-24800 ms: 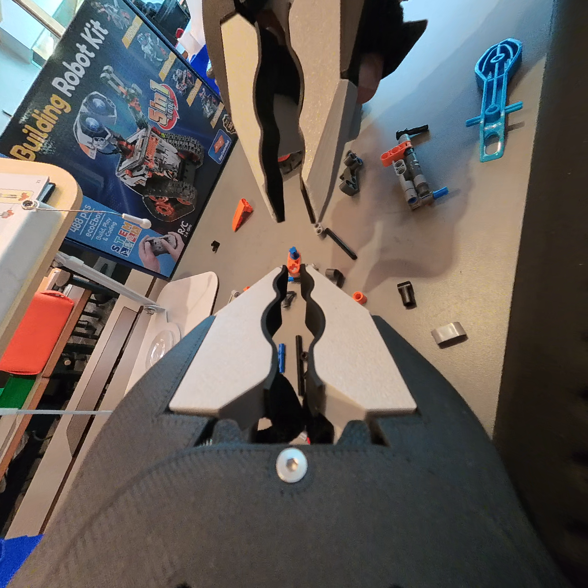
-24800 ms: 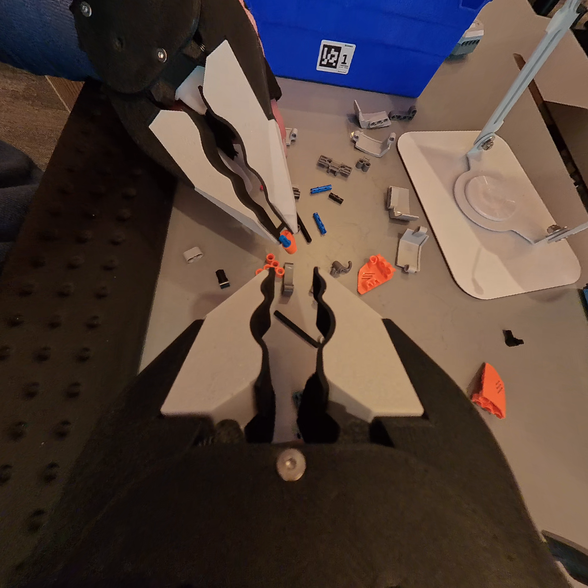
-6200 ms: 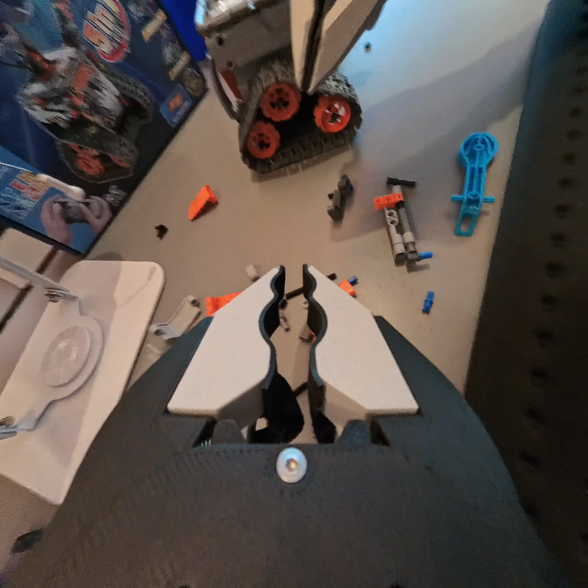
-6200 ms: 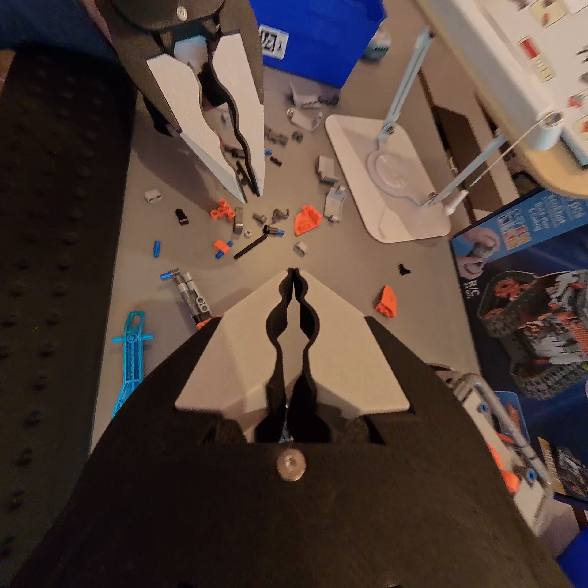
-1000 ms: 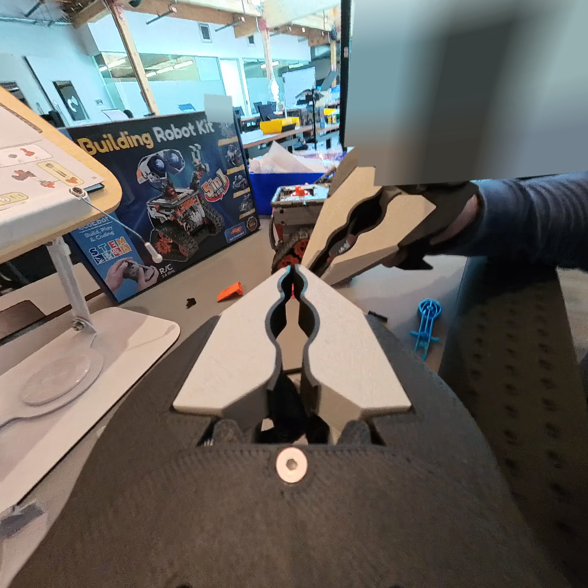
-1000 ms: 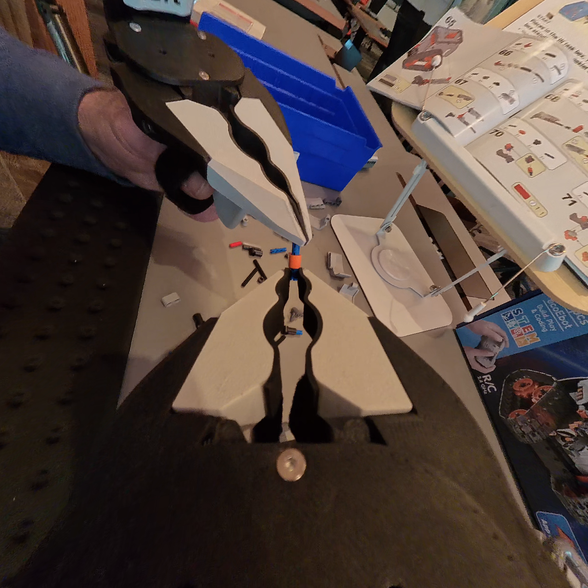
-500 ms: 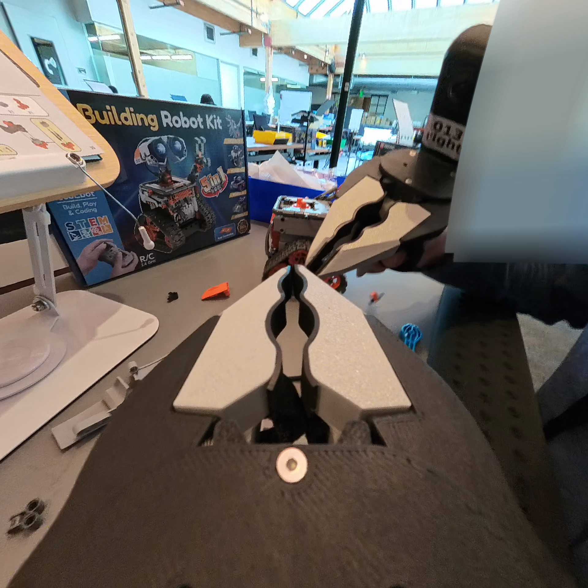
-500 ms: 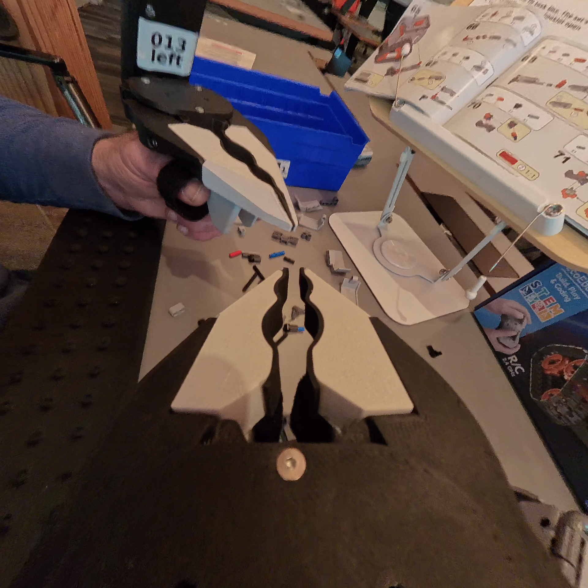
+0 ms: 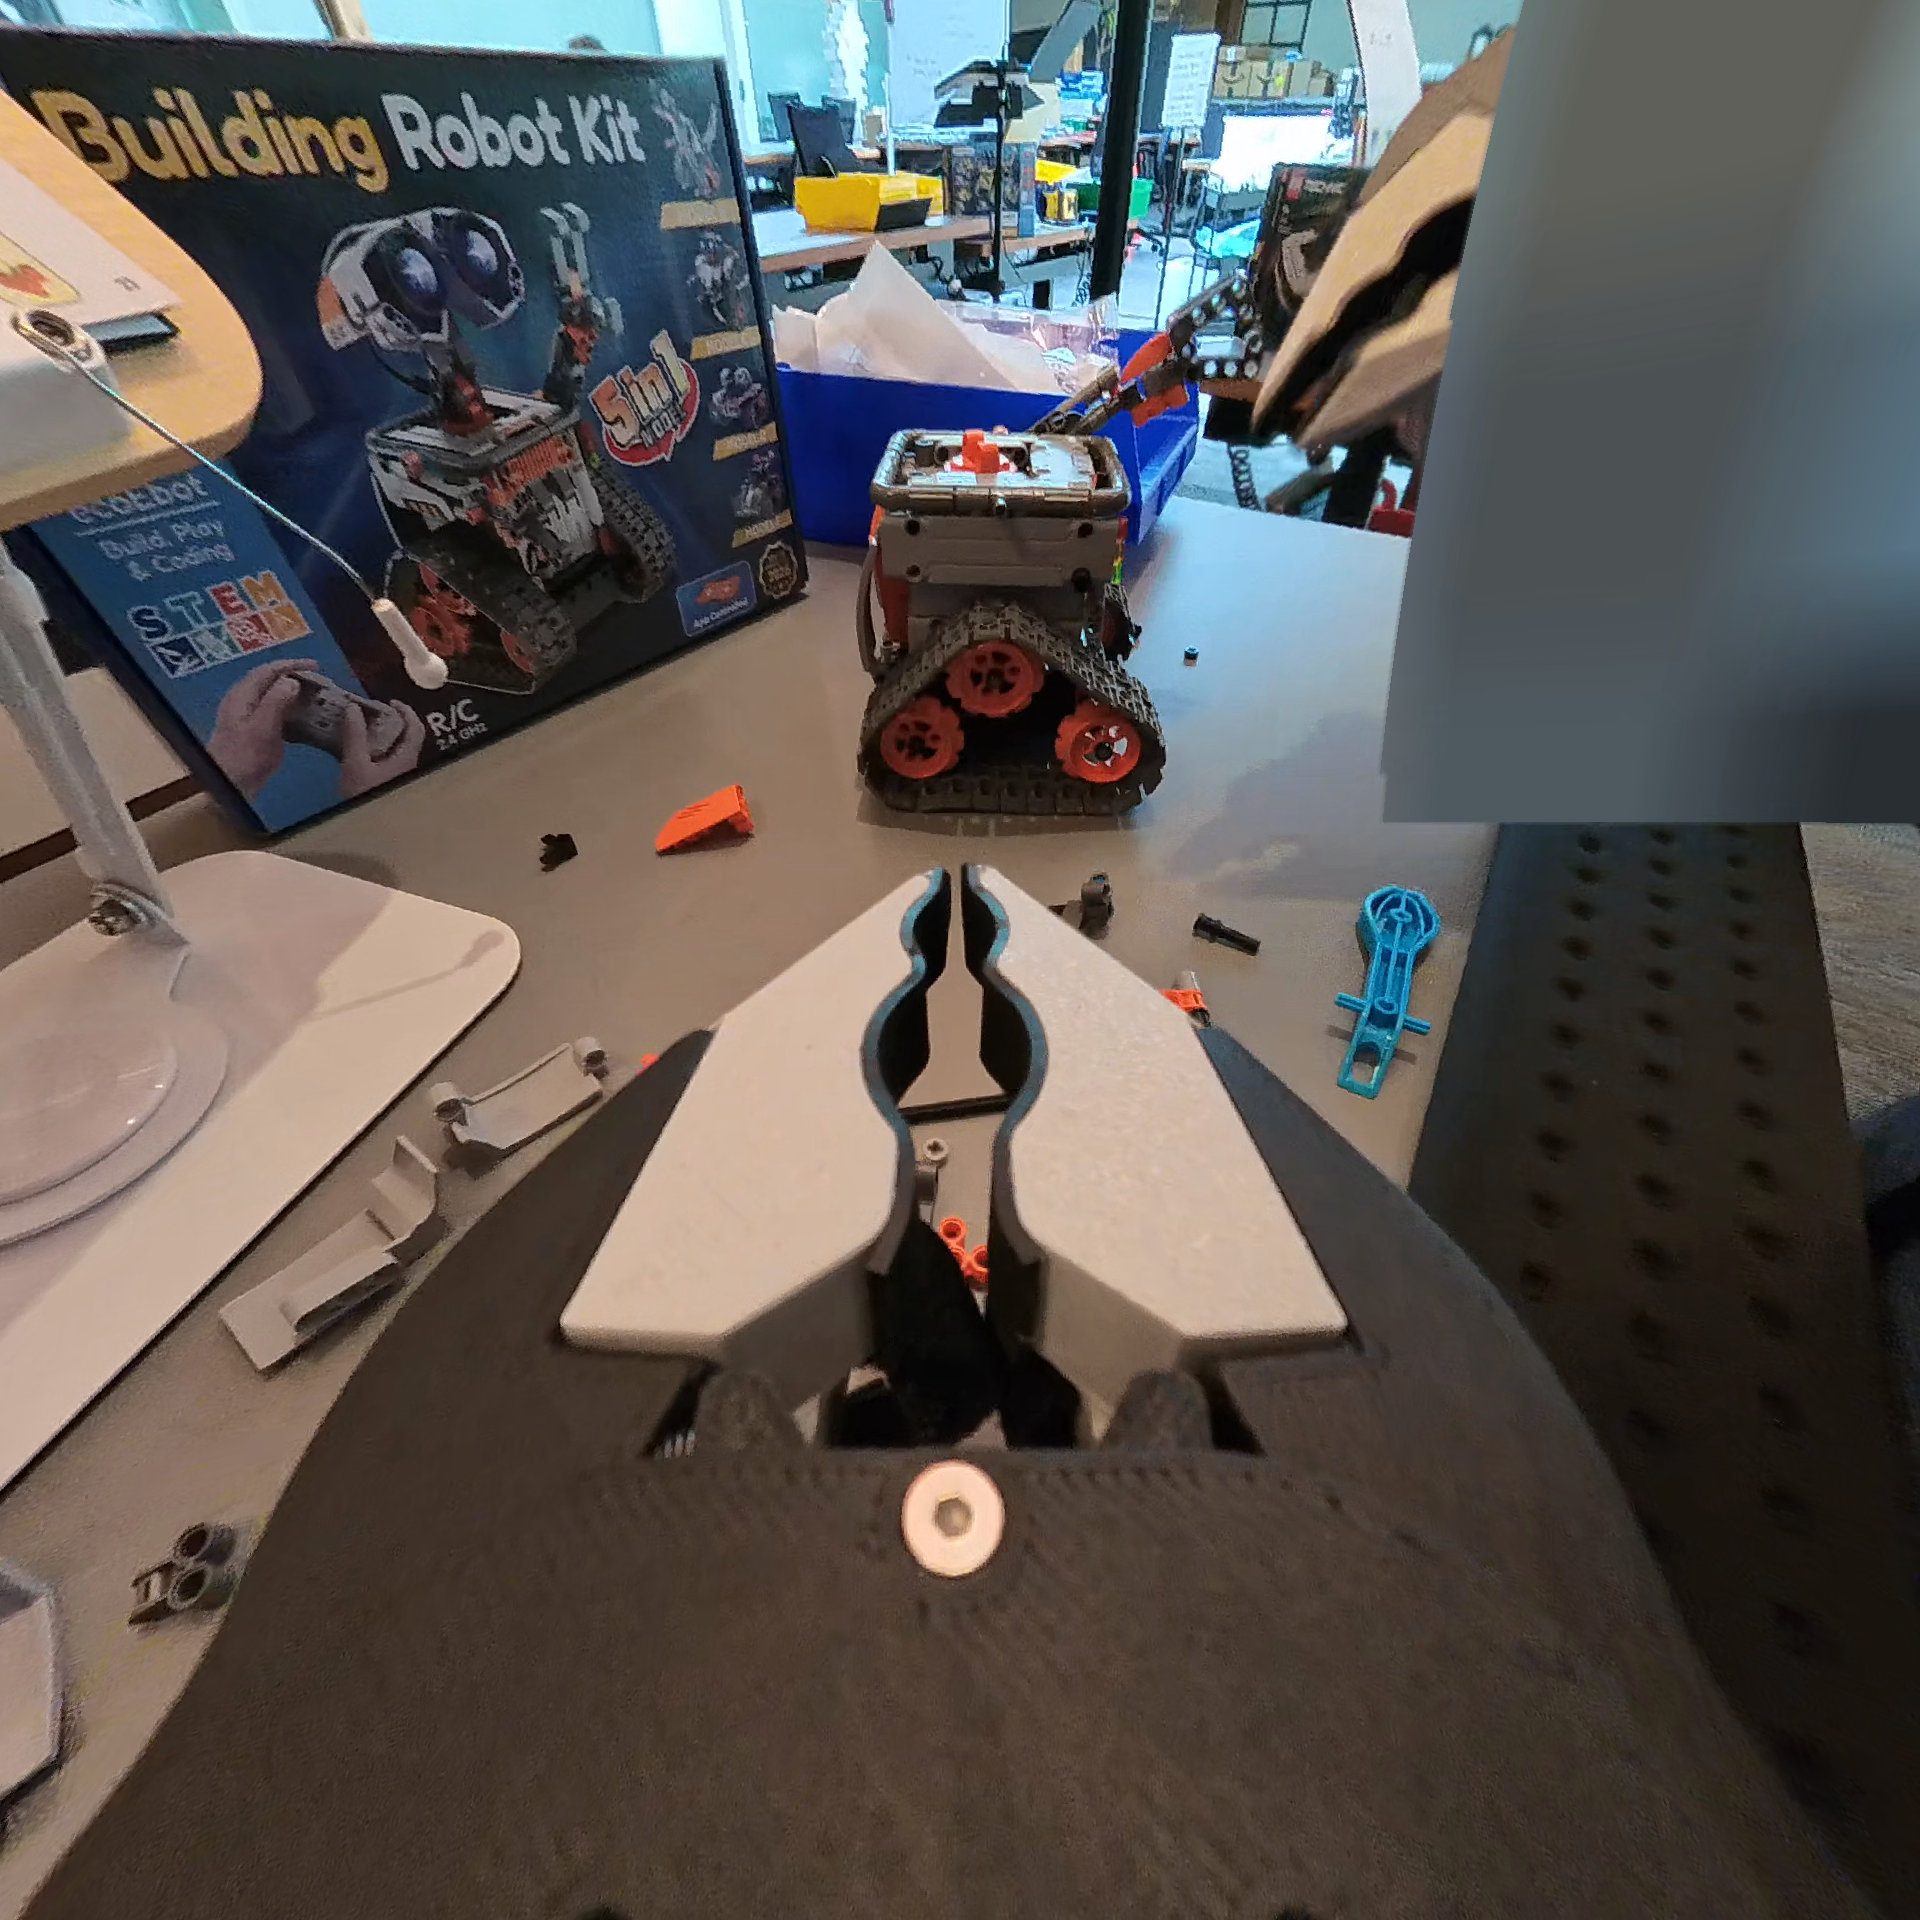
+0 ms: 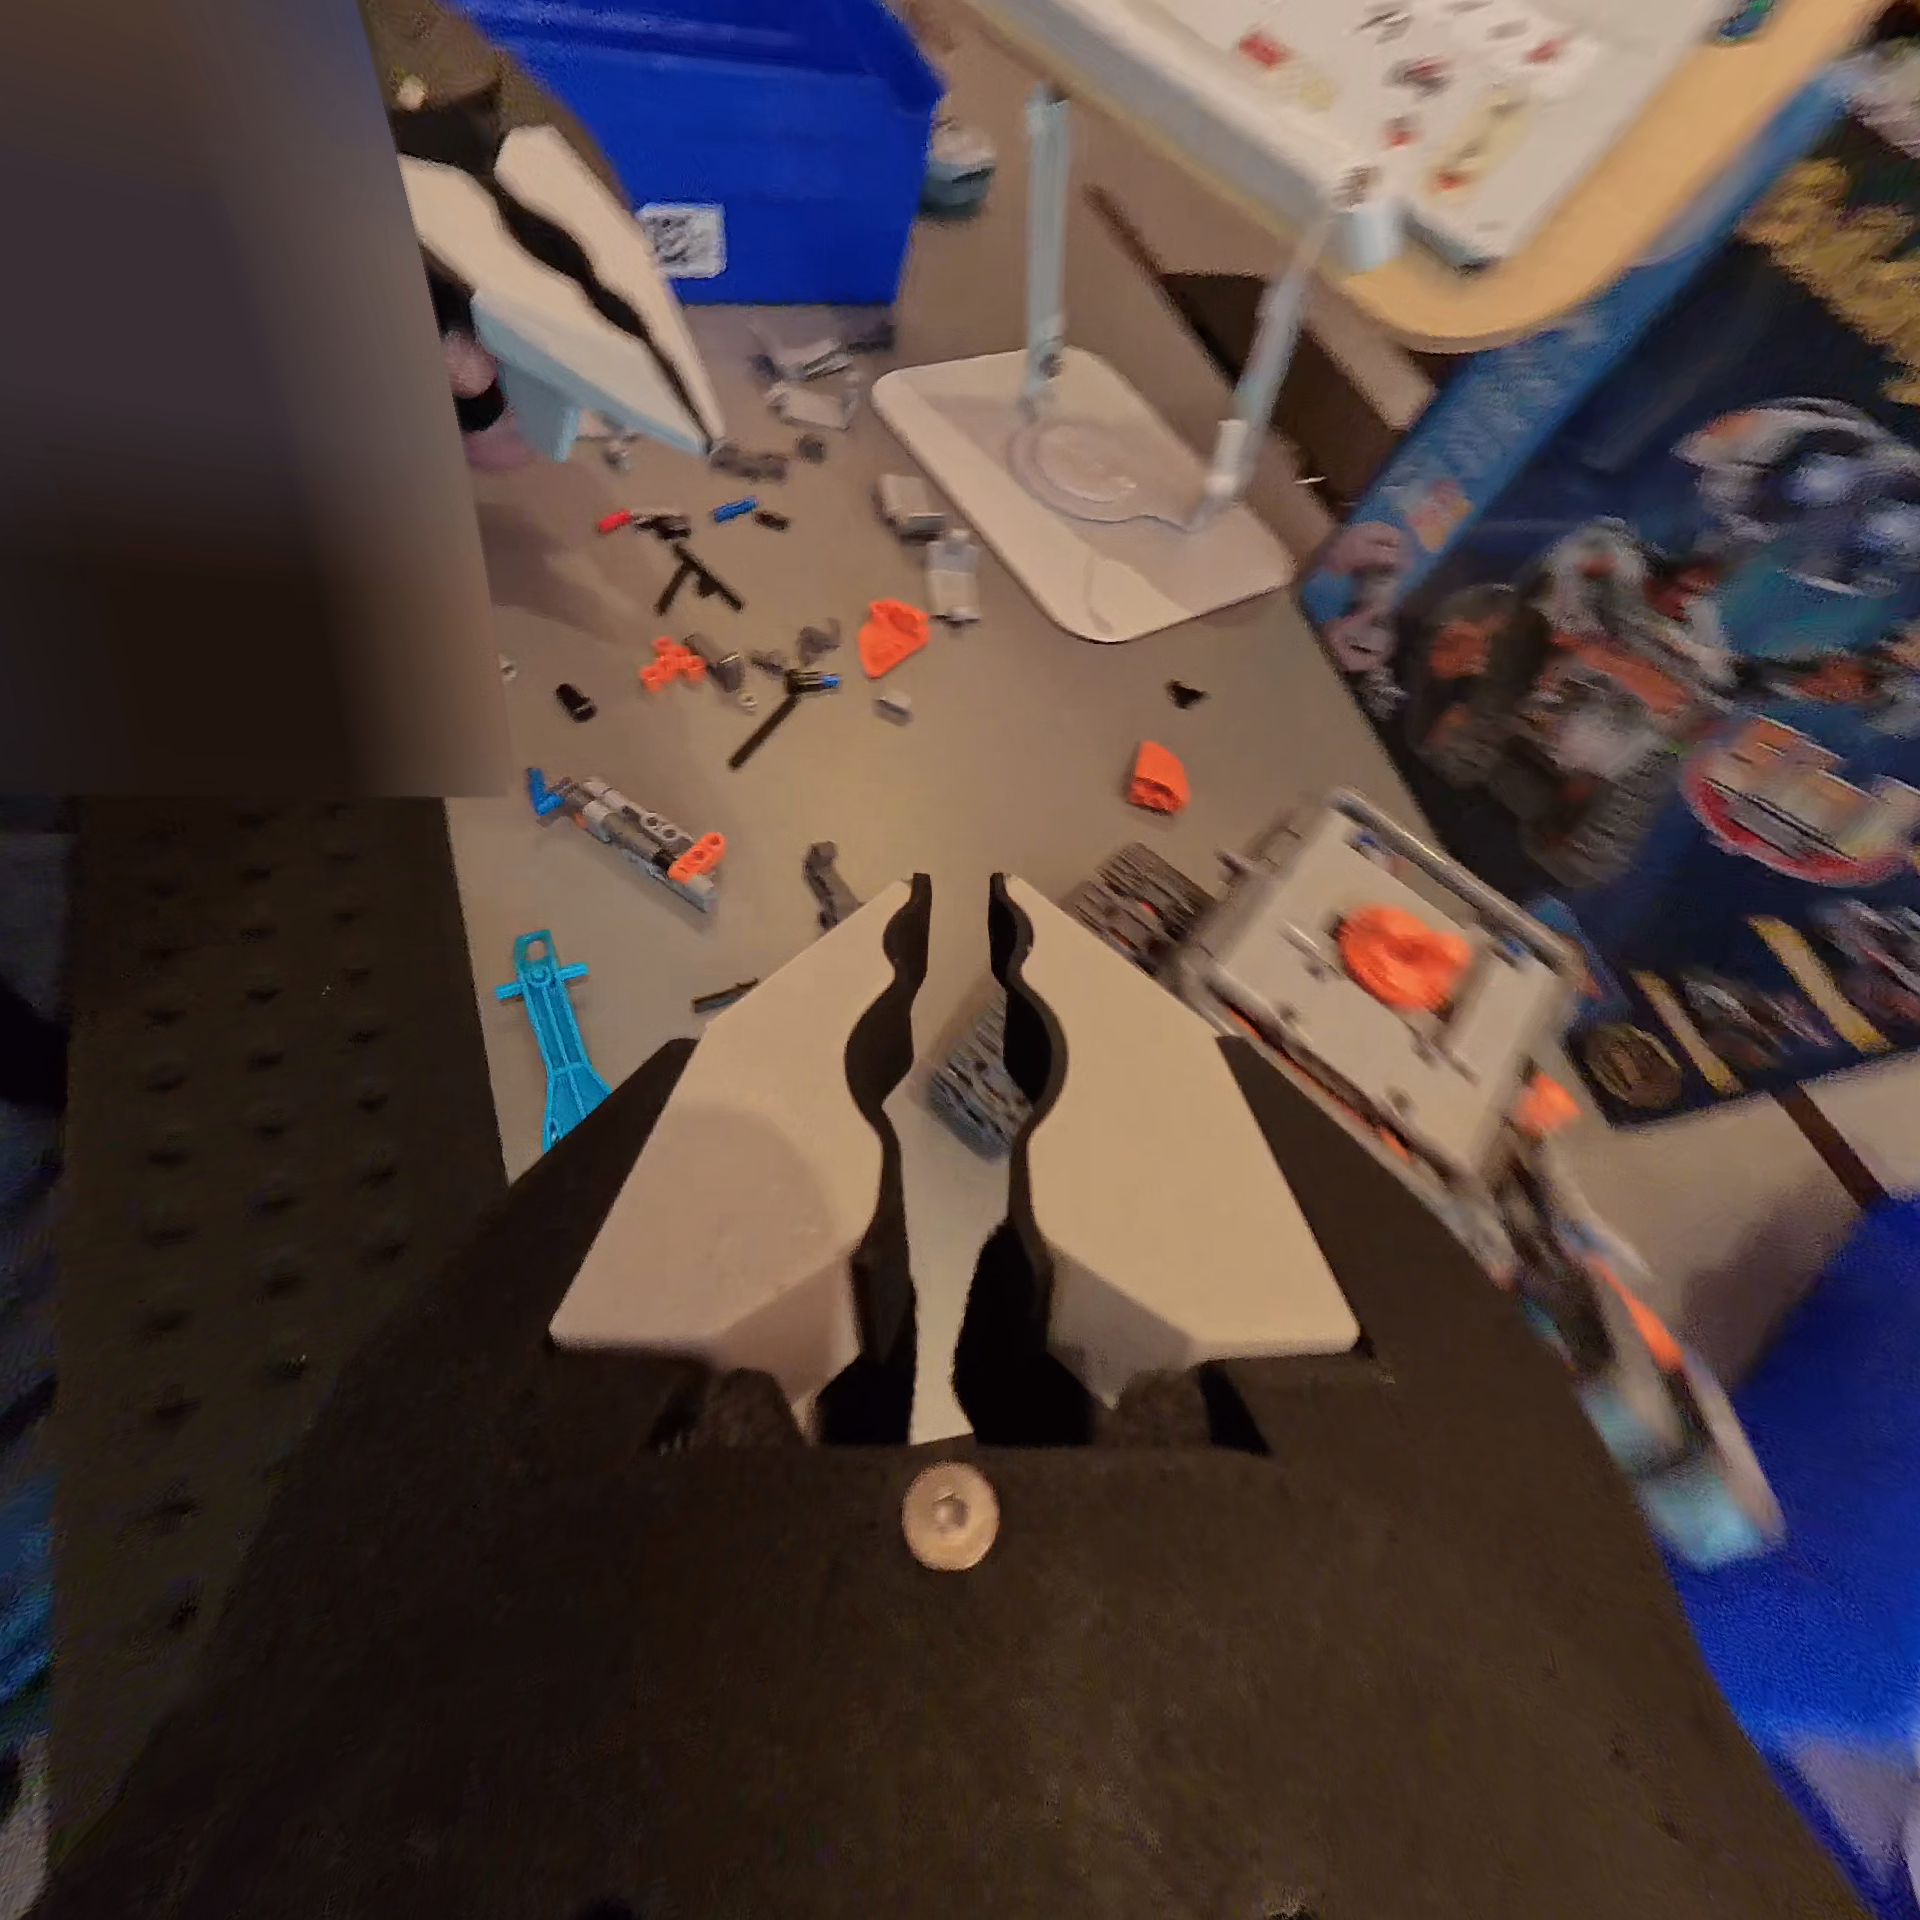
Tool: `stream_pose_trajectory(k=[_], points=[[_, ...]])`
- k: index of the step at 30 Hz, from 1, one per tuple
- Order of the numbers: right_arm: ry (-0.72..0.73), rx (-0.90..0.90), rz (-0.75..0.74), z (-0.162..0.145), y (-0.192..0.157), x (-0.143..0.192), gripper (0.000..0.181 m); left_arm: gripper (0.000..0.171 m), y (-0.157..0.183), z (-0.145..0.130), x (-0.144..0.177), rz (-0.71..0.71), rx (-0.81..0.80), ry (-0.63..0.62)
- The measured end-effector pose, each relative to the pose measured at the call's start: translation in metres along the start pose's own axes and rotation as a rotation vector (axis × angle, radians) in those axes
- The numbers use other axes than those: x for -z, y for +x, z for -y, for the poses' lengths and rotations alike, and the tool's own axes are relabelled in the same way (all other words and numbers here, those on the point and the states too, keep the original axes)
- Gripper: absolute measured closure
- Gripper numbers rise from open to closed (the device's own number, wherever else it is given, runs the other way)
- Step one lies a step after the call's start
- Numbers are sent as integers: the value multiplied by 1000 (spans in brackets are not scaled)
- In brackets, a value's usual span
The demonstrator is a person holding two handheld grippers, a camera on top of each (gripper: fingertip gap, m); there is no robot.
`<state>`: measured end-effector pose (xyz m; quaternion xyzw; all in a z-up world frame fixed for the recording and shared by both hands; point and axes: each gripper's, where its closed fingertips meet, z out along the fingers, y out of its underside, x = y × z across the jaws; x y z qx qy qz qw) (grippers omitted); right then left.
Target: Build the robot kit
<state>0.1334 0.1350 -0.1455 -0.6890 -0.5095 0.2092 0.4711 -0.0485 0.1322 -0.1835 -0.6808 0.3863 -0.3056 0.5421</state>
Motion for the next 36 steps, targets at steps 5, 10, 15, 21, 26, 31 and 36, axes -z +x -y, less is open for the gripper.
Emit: stream_pose_trajectory(k=[5, 10, 15, 21, 26, 31, 36], points=[[48, -84, -245, -15, 28, 87, 174, 171, 7, -11, -8, -27, -16, -50], [-341, -147, -509, -108, 48, 142, 162, 170, 10, -15, -10, -17, -38, -69], [-636, -338, -419, -198, 11, 164, 153, 169, 10, -19, -11, -23, -34, -85], [-855, -278, -346, -246, 3, 171, 154, 168, 14, -24, -12, -37, -53, -109], [-956, -225, -228, -264, 10, 170, 163, 167, 15, -22, -9, -32, -71, -108], [-895, -283, -111, -266, 8, 163, 169, 167, 14, -20, -5, -21, -85, -104], [-825, -260, -77, -258, 5, 151, 174, 167, 16, -22, -1, -22, -112, -118]])
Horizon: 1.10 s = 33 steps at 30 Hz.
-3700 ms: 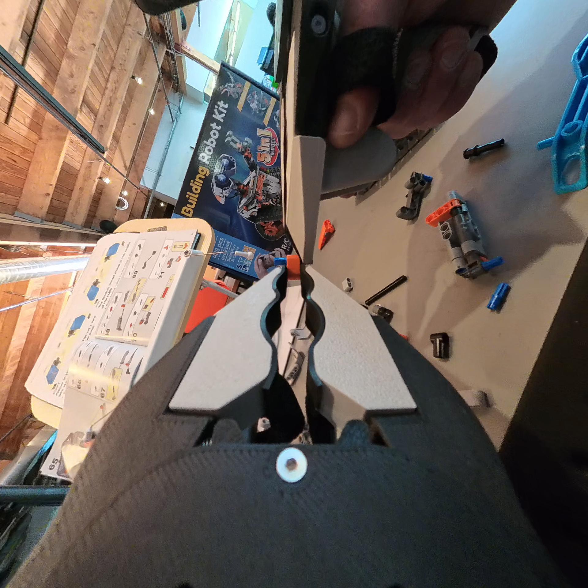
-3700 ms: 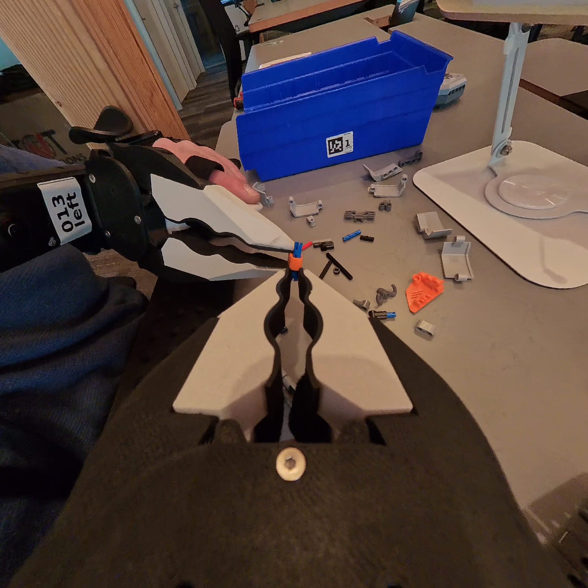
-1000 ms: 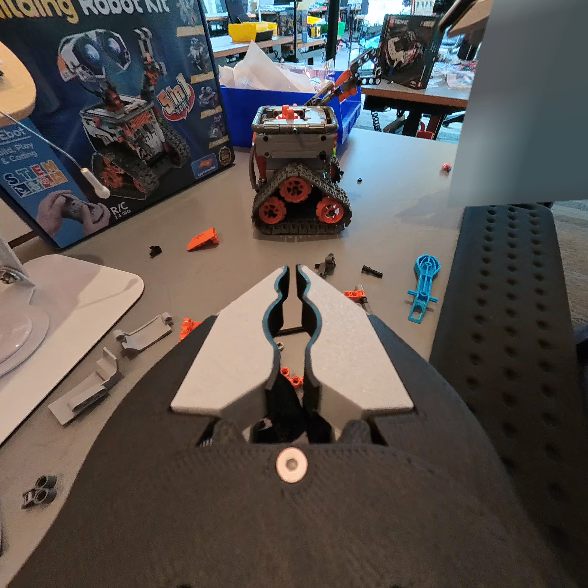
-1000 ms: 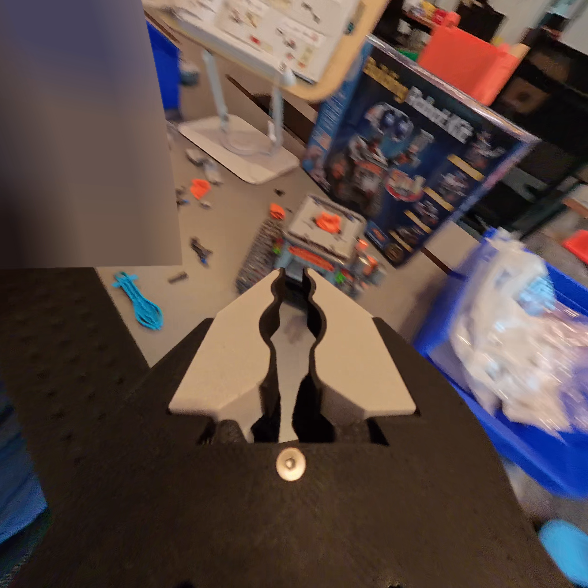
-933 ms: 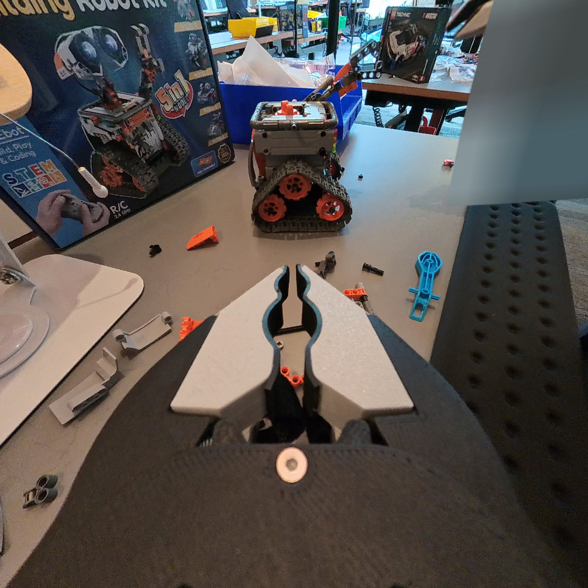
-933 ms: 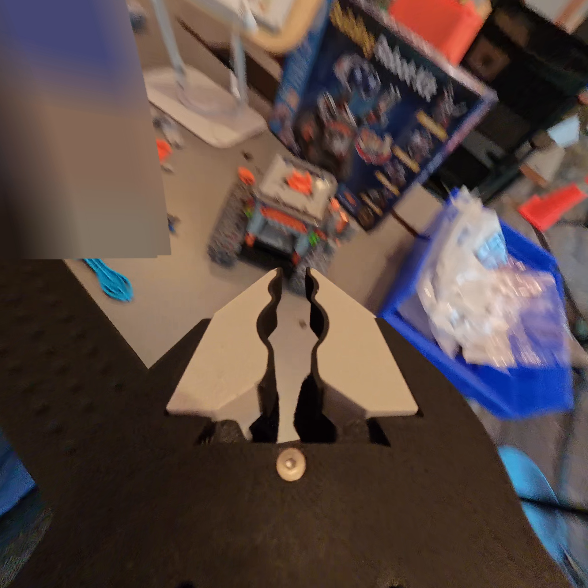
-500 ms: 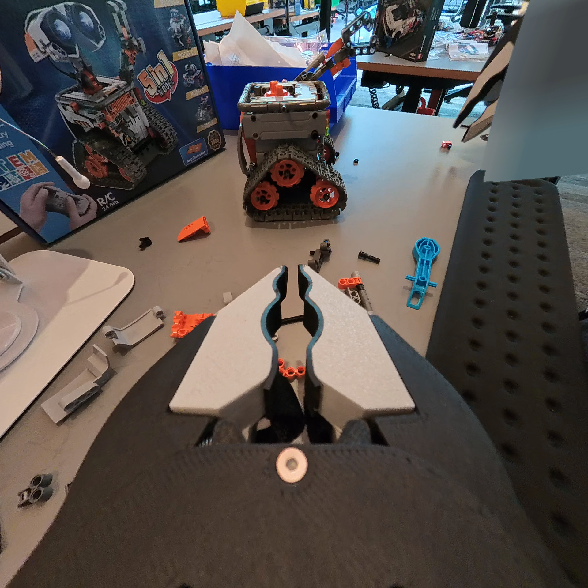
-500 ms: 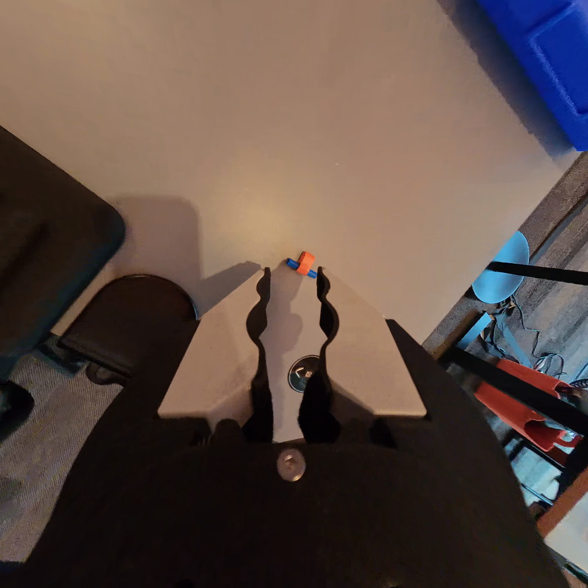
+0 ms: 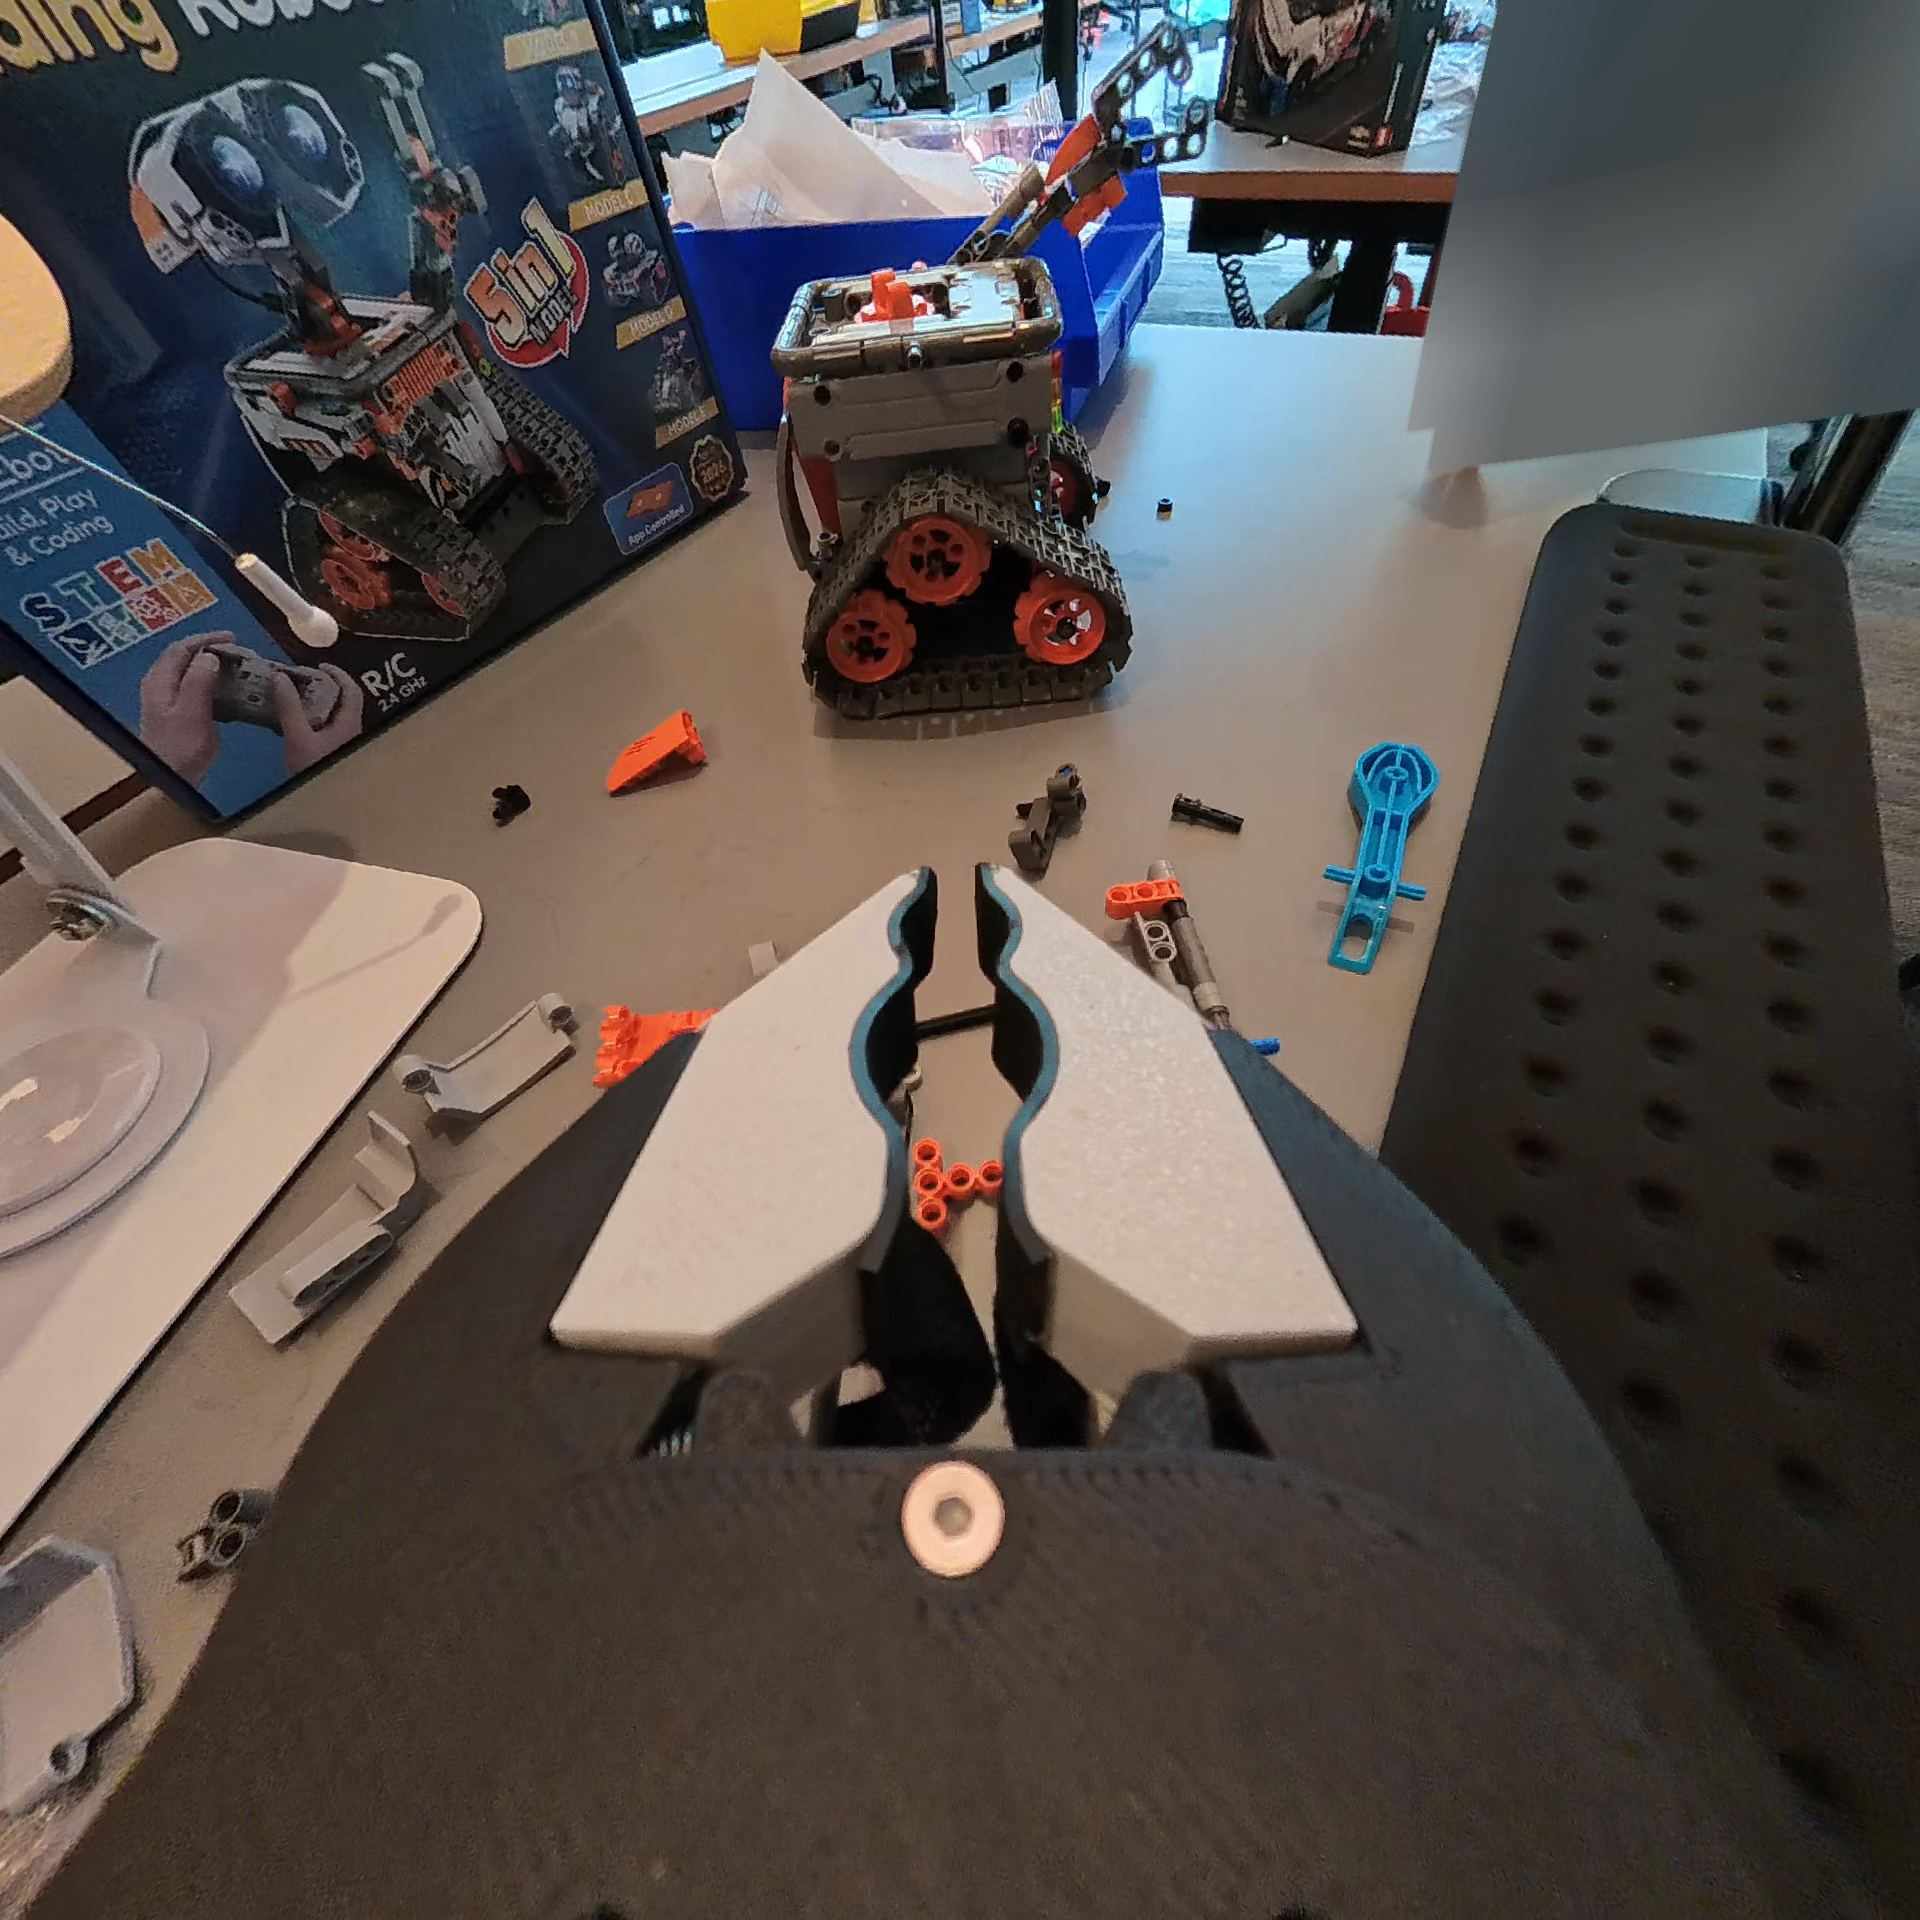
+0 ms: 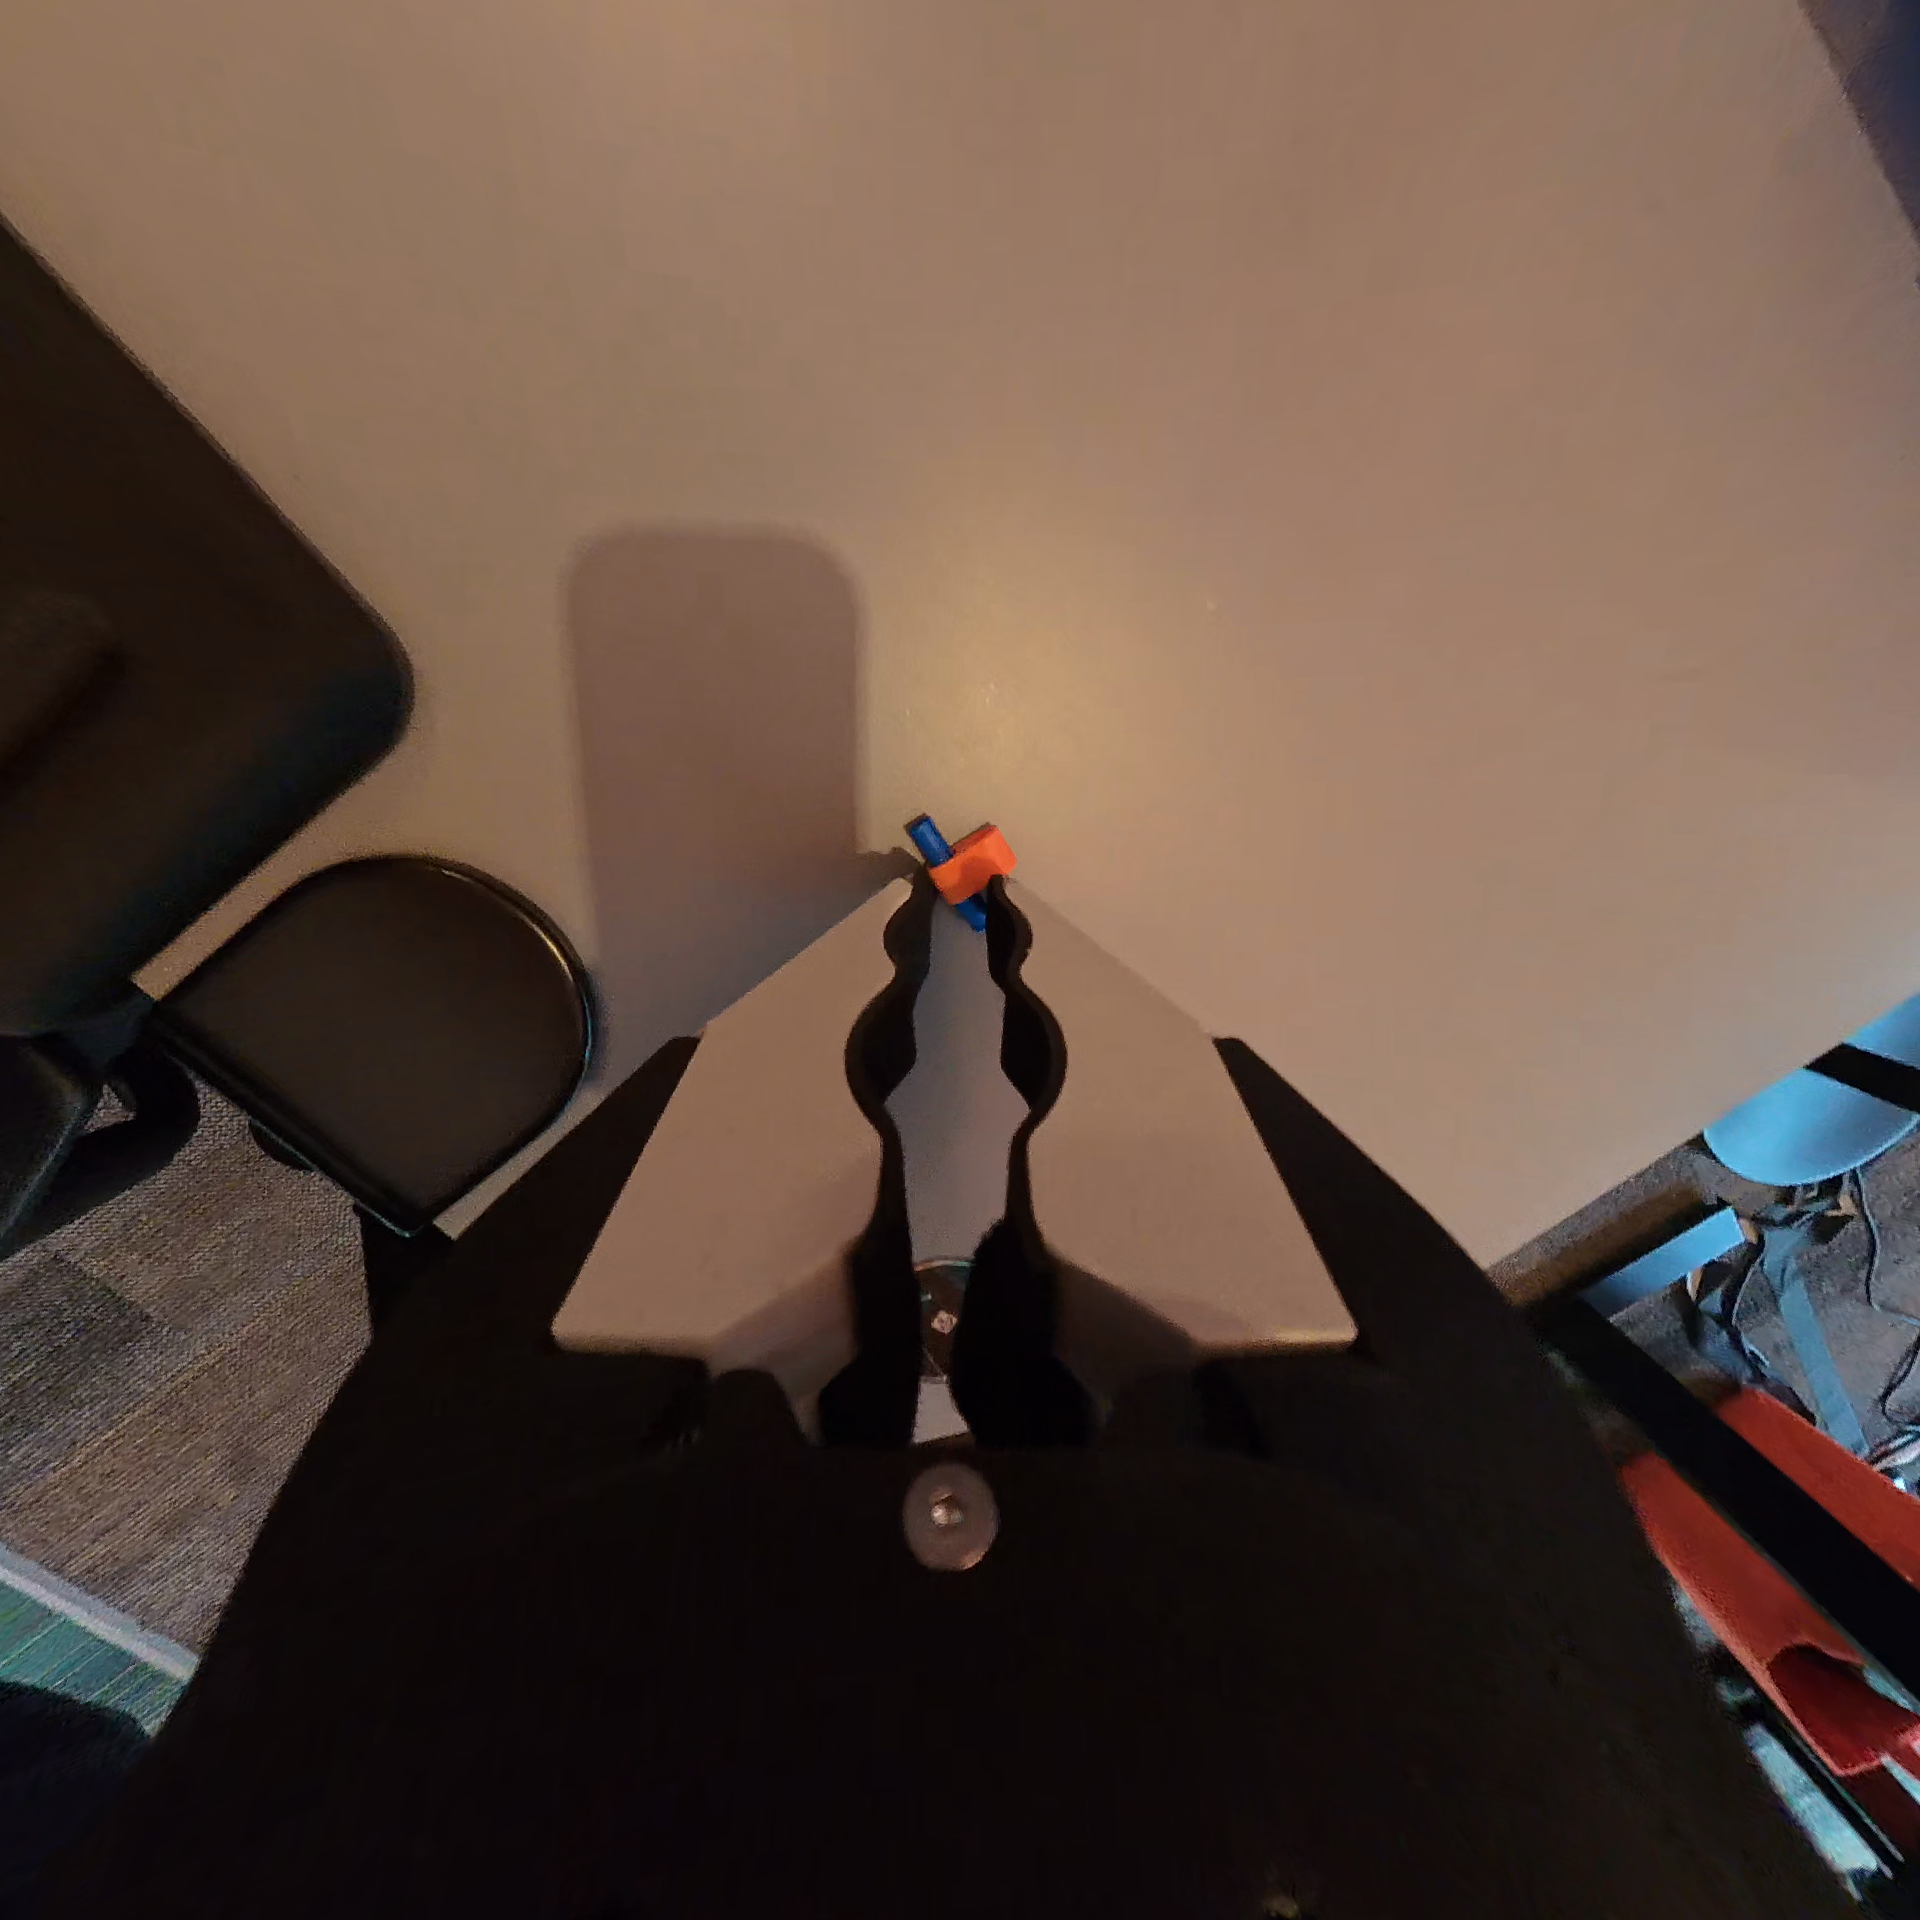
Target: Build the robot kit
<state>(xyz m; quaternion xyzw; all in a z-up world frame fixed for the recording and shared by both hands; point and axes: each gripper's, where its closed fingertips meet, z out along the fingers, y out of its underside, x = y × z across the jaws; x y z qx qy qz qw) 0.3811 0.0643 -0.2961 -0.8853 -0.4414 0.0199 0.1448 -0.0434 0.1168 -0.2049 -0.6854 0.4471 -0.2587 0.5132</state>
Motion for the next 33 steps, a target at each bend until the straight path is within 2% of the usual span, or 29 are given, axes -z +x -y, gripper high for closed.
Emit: stream_pose_trajectory(k=[4, 8, 13, 20, 23, 26, 31, 33], points=[[119, 72, 8, 37, -19, 4, 175, 166, -1, -6, 3, 31, -48, -39], [343, 194, 84, 112, -64, 25, 176, 164, -11, -12, 10, 96, -91, -71], [529, 377, 193, 199, -129, 38, 176, 158, -35, -22, 28, 215, -142, -133], [670, 472, 220, 294, -164, 33, 176, 154, -73, -40, 55, 359, -172, -224], [699, 491, 247, 320, -177, 31, 176, 154, -89, -45, 64, 407, -205, -275], [669, 526, 273, 331, -187, 18, 176, 153, -99, -50, 67, 423, -218, -309], [690, 534, 268, 354, -184, 3, 177, 152, -105, -48, 62, 417, -233, -308], [721, 509, 321, 362, -186, 3, 177, 152, -100, -39, 55, 392, -247, -271]])
